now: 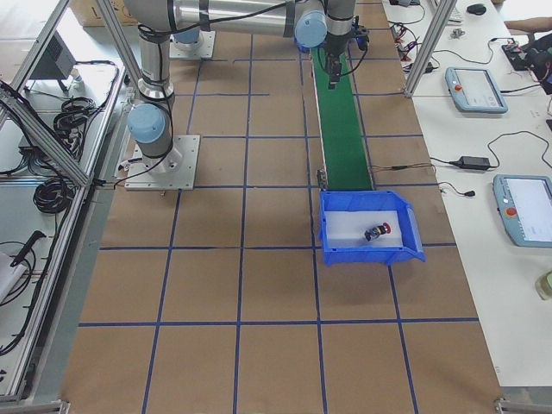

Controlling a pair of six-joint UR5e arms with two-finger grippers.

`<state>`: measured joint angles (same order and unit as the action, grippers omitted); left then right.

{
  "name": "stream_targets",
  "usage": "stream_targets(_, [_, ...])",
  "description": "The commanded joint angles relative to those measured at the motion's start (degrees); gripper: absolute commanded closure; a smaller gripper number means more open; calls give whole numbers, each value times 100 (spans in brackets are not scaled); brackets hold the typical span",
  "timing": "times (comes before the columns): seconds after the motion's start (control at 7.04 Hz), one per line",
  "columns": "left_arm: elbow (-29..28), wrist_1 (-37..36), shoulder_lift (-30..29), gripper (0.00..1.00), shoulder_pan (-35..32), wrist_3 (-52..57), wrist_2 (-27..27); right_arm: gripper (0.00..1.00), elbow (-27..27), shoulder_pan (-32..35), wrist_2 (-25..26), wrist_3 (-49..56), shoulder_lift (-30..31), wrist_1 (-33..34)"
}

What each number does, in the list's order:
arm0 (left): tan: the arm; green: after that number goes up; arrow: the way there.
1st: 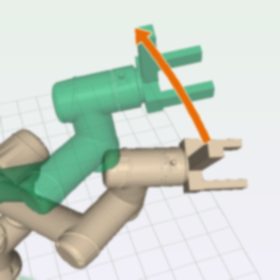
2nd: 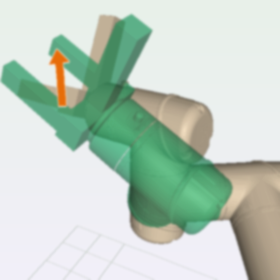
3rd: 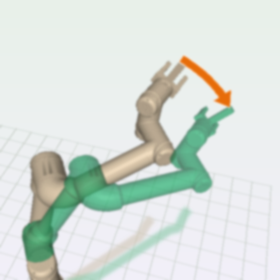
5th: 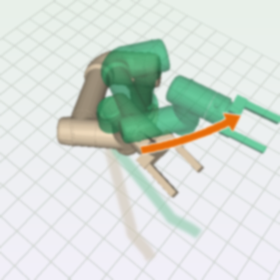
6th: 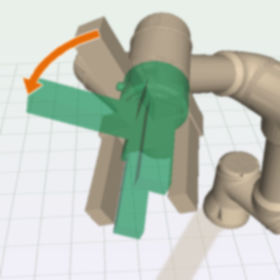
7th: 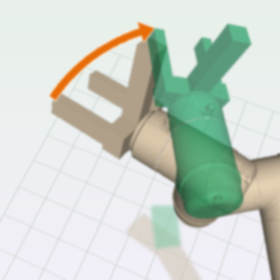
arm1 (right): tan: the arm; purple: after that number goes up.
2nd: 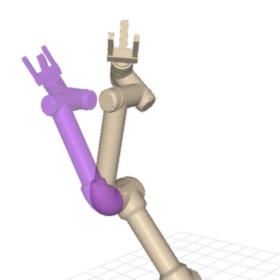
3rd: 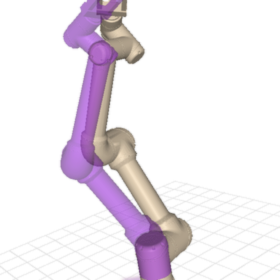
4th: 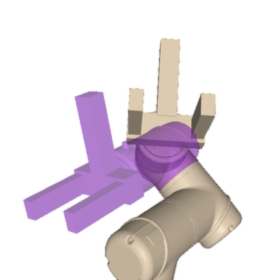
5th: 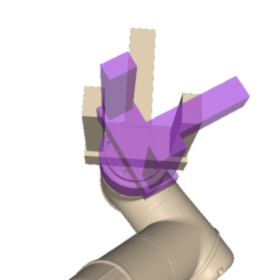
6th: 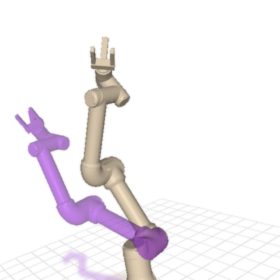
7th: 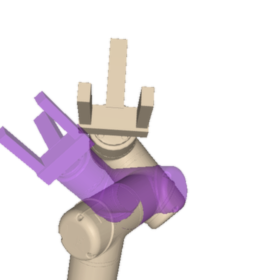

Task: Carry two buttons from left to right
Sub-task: 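Carry the yellow-capped button over to the conveyor's near end with the left gripper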

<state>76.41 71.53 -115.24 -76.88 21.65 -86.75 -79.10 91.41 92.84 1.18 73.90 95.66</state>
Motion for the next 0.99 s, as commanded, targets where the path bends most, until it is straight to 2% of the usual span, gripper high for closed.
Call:
stream_targets(0.0, [-12,281,352,76,-440,-632,-175,0,0,-1,-2,13,-7,5])
stream_targets(0.28, [31,178,187,76,-1202,-1834,-166,0,-149,-18,6,22,10,101])
stream_targets(0.57, [23,-339,-251,76,-1880,-2855,-175,0,-167,-18,6,22,11,129])
stream_targets(0.85, [-12,-849,-734,76,-2277,-3245,-551,0,-167,-18,6,13,11,129])
